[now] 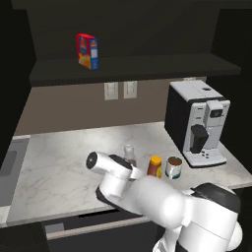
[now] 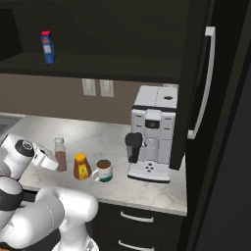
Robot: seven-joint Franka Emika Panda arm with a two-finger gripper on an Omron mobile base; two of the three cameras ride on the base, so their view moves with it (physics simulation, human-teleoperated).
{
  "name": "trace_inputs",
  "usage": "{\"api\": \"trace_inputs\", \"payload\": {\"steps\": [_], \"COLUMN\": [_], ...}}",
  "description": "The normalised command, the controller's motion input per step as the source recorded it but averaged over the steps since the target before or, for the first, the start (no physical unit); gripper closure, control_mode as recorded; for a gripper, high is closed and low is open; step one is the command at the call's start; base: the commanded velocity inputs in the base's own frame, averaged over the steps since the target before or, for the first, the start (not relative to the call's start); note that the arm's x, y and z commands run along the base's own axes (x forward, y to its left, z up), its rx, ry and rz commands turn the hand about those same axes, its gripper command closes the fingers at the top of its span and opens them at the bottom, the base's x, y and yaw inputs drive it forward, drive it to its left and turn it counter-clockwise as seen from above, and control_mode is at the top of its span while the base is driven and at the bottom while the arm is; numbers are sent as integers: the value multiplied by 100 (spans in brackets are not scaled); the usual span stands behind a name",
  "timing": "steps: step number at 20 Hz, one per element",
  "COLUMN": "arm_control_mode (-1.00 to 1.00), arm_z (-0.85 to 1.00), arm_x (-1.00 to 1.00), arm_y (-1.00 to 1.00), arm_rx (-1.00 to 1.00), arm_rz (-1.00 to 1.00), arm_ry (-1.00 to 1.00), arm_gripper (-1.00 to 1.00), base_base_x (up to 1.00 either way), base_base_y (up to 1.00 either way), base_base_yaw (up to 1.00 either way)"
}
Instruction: Pick the cinnamon and honey bottle from the cabinet and place them next to the mug.
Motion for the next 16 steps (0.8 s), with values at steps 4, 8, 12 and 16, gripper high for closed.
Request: {"api": "trace_inputs", "payload": {"steps": [4,8,12,16], "arm_control_mode": [-100,-100,-100,-100], "arm_z": [0,0,0,-2], "arm_x": [0,0,1,9], "arm_y": [-33,-9,0,0], "arm_rx": [0,0,0,1], "arm_rz": [0,0,0,0], "arm_ry": [-1,-5,-11,-12], "arm_gripper": [100,100,100,100], "base_base_x": [0,0,0,0], "base_base_y": [0,0,0,0], "base_base_yaw": [0,0,0,0]}}
